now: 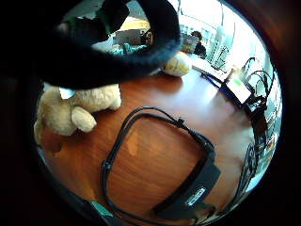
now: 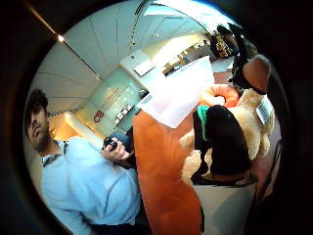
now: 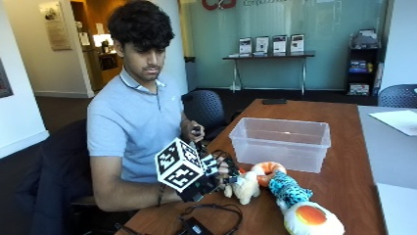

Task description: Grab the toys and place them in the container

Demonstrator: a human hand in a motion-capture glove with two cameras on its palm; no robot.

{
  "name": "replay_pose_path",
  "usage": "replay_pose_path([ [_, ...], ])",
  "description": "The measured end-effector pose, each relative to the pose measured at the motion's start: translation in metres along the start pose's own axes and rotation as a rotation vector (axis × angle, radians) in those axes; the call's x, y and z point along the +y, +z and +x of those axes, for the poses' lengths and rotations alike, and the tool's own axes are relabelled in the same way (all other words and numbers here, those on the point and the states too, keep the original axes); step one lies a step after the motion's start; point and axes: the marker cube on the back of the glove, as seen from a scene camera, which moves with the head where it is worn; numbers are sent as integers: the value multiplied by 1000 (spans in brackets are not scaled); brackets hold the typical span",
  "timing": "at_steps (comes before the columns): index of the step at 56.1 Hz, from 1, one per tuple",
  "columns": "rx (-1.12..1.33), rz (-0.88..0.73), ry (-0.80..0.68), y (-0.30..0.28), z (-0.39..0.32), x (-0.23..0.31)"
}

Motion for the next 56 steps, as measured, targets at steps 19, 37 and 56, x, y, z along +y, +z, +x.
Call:
replay_pose_path([
  [19, -18, -61, 13, 9, -2, 4],
  [37, -49, -222, 191, 9, 9, 5],
  [56, 40, -560, 279, 47, -10, -7],
])
